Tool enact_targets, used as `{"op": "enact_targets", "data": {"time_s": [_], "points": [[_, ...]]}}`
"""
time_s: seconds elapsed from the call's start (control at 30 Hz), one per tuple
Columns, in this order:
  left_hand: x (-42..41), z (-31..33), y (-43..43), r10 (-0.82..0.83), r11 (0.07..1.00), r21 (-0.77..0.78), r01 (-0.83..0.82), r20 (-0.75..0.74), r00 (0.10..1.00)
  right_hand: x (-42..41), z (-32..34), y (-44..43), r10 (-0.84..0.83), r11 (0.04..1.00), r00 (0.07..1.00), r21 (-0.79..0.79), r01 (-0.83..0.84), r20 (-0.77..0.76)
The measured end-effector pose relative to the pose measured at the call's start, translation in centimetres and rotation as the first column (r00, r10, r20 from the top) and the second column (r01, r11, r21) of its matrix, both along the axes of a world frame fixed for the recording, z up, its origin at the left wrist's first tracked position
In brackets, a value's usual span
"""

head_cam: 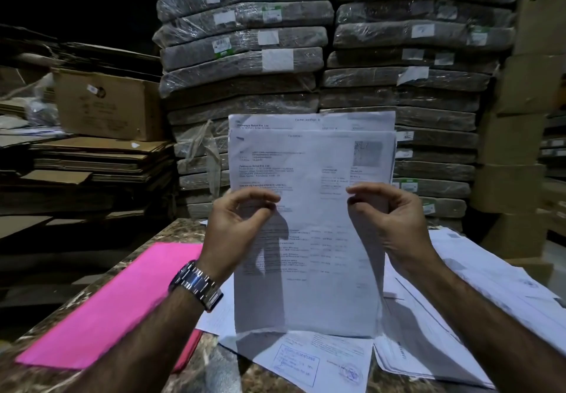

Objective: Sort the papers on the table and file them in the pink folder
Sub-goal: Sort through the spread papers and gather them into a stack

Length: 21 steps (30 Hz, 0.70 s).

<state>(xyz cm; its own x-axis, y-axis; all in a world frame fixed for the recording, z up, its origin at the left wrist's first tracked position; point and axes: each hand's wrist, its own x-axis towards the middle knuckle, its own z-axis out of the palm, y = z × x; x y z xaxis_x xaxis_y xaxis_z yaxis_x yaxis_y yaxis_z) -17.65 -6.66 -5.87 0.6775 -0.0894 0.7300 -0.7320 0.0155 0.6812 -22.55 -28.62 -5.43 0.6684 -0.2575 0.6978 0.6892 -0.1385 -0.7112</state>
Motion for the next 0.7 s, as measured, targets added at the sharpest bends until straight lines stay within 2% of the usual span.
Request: {"op": "enact_targets", "data": {"time_s": [0.17, 0.33, 0.53, 0.7], "points": [[0.8, 0.0, 0.6, 0.016, 1.000, 0.018, -0.016, 0.038, 0.999, 0.3, 0.3, -0.1, 0.001, 1.000, 1.000, -0.013, -0.001, 0.019], [0.7, -0.2, 1.2, 0.002, 0.999, 0.037, -0.002, 0.009, 1.000, 0.1, 0.1, -0.1, 0.030, 0.999, 0.999, 0.011, -0.030, -0.011], [0.3, -1.9, 0.8, -0.006, 1.000, -0.006, 0.006, -0.035, 0.999, -0.4, -1.2, 0.6, 0.026, 1.000, 0.999, 0.003, -0.026, -0.020], [0.7, -0.9, 0.4, 0.003, 1.000, -0.027, -0.003, -0.018, 1.000, -0.3, -0.3, 0.4, 0.020, 1.000, 1.000, -0.011, -0.020, 0.001]]}}
